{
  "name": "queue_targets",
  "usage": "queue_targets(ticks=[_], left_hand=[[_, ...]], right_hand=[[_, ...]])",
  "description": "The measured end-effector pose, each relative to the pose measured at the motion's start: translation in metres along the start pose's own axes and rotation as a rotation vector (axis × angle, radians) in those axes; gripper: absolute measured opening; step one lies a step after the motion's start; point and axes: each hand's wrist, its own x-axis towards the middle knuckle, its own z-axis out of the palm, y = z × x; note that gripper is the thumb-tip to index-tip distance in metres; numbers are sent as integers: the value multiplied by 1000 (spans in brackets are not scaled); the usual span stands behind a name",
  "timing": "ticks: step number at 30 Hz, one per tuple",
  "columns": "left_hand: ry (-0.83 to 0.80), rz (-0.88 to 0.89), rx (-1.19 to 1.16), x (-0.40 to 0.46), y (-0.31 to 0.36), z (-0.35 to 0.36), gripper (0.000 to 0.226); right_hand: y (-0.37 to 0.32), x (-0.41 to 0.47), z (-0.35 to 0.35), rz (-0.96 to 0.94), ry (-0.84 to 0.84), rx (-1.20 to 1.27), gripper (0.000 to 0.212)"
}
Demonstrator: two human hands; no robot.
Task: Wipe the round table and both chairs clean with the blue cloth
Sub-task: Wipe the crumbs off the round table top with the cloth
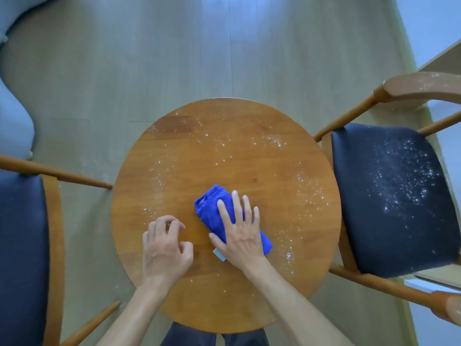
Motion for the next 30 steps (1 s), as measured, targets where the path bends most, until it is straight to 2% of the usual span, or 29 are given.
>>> queue_targets(ticks=[3, 6, 9, 12, 14, 17, 20, 22, 26, 30], left_hand=[[-11, 0, 0, 1, 3, 3, 28], [-23, -3, 16, 6, 4, 9, 27], [-38, -14, 39, 13, 11, 15, 38], [-93, 11, 93, 22, 20, 22, 48], [-151, 59, 154, 29, 23, 29, 56], [-257, 147, 253, 36, 25, 44, 68], [-354, 183, 328, 35, 20, 56, 75], [-384, 211, 359, 33, 16, 60, 79], [-441, 207, 369, 35, 10, 62, 98], [-421, 224, 362, 35, 7, 63, 107]], right_hand=[[6, -6, 10, -60, 27, -10, 77], [4, -7, 14, -65, 72, -13, 67], [3, -8, 20, -76, 152, 14, 51], [17, -2, 23, -47, 213, -11, 55], [48, 2, 22, 40, 228, -94, 53], [122, -1, 17, 335, 229, -213, 51], [166, -12, 11, 742, 202, -139, 57], [172, -12, 10, 919, 196, -53, 63], [166, -9, 7, 1050, 189, 73, 73], [144, 4, 7, 998, 233, 51, 70]])
